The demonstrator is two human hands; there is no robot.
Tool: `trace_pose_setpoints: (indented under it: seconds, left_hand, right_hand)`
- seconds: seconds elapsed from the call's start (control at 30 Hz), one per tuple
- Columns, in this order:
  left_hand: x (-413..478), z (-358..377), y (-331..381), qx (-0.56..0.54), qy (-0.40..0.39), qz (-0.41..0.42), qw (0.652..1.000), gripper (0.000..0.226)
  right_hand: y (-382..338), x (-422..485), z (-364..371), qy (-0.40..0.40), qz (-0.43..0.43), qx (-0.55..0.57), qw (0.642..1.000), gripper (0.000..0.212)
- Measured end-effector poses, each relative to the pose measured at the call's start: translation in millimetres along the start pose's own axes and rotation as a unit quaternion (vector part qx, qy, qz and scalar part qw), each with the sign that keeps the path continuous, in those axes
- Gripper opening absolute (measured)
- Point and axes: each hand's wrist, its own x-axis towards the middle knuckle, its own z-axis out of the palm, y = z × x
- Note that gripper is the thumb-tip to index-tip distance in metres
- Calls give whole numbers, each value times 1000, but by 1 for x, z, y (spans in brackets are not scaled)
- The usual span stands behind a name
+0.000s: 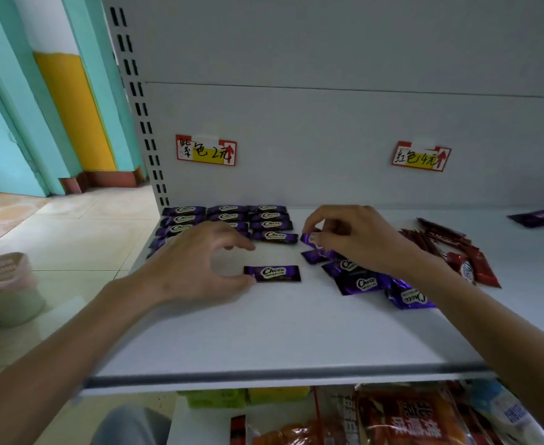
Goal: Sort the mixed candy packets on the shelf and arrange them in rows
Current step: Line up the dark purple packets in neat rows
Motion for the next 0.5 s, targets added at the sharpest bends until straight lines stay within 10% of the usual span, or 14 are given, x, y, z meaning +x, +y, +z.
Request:
trace_pose_setpoints:
  seconds: [0.5]
  left_hand:
    - [-6, 1, -8, 11, 14, 23, 1000, 25]
  right_hand:
    - [2, -4, 13, -13, -57, -141, 988, 24]
